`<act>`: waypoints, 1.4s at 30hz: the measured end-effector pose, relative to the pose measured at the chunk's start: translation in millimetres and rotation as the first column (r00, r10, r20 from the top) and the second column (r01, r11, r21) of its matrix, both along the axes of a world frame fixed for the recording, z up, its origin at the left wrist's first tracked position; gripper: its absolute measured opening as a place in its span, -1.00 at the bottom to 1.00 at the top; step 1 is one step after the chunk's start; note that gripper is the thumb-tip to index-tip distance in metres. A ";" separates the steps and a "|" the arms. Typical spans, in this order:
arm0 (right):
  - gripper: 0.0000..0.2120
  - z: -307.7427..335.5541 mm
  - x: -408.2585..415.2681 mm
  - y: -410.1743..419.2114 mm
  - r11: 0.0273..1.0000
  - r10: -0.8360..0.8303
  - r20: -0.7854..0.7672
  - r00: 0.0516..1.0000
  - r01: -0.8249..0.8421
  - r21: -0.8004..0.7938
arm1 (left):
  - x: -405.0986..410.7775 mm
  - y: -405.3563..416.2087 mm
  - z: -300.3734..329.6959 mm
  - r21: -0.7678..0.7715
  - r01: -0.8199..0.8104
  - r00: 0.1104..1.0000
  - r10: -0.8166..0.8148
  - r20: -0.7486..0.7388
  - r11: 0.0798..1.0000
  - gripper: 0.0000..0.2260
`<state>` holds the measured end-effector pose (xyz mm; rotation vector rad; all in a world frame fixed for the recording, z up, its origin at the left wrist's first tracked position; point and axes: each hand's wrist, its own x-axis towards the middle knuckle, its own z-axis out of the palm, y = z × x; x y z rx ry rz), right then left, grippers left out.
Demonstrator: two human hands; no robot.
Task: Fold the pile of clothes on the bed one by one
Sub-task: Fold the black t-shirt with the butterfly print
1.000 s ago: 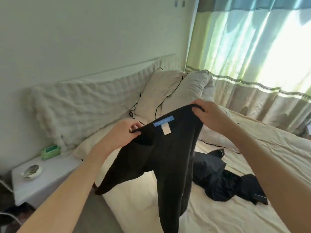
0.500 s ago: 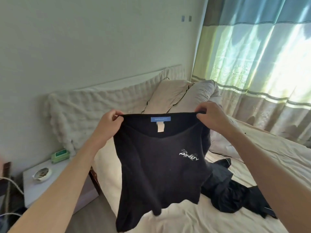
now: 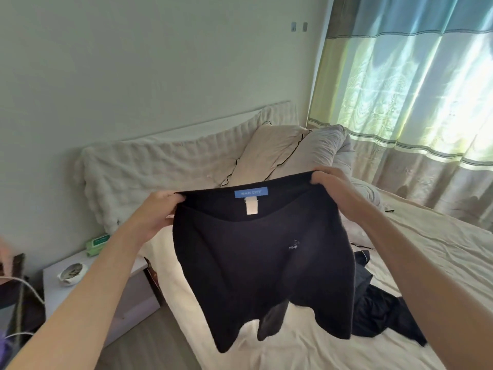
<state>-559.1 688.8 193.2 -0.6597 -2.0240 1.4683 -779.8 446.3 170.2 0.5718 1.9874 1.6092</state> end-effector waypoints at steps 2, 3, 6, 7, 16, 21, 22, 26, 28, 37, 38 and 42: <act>-0.79 -4.7 10.2 10.5 0.961 0.221 0.040 0.974 -0.211 -0.180 | 3.7 -5.1 -2.5 0.023 0.102 0.992 -0.103 0.066 0.995 -0.78; -0.72 -6.7 15.4 13.8 0.924 0.310 0.051 0.949 -0.288 -0.251 | 7.0 -6.9 -4.2 0.042 0.149 0.982 -0.153 0.113 0.988 -0.77; -0.50 -12.5 25.6 24.5 0.844 0.450 0.066 0.891 -0.400 -0.358 | 17.0 -7.0 -9.1 0.036 0.217 0.958 -0.220 0.185 0.975 -0.76; -0.50 -14.0 28.5 27.6 0.828 0.473 0.072 0.878 -0.415 -0.377 | 19.0 -7.7 -9.7 0.011 0.228 0.960 -0.227 0.162 0.974 -0.76; -0.79 -44.9 30.3 32.9 0.994 -0.057 0.274 0.960 0.029 0.107 | 11.9 -9.7 -20.7 0.002 0.559 0.818 -0.552 0.161 0.829 -0.64; -0.71 -53.2 29.5 25.8 0.881 -0.295 0.183 0.938 0.193 0.431 | 11.0 3.2 -41.8 -0.209 0.226 0.930 -0.274 -0.245 0.952 -0.83; -0.73 -56.6 29.6 23.3 0.848 -0.343 0.150 0.927 0.237 0.474 | 10.9 4.8 -47.1 -0.208 0.163 0.924 -0.223 -0.309 0.964 -0.79; -0.78 -67.1 31.0 15.2 0.720 -0.448 0.064 0.892 0.317 0.618 | 10.5 3.6 -56.1 -0.176 0.174 0.915 -0.225 -0.334 0.969 -0.81; -0.75 -70.7 33.8 14.5 0.741 -0.451 0.105 0.886 0.306 0.598 | 9.2 0.4 -55.3 -0.205 0.229 0.916 -0.282 -0.285 0.952 -0.87; -0.64 -72.3 49.2 12.1 0.987 -0.153 0.248 0.957 0.161 -0.013 | 17.2 -11.1 -59.5 -0.415 -0.048 0.743 -0.245 -0.623 0.909 -0.71; -0.61 -71.8 52.3 7.2 0.975 -0.203 0.268 0.942 0.169 0.145 | 19.5 -15.5 -58.6 -0.427 -0.051 0.738 -0.254 -0.625 0.903 -0.64; -0.54 -68.6 70.9 -11.5 0.851 -0.315 0.152 0.937 0.208 0.482 | 29.3 -34.9 -49.0 -0.382 0.077 0.834 -0.269 -0.482 0.921 -0.68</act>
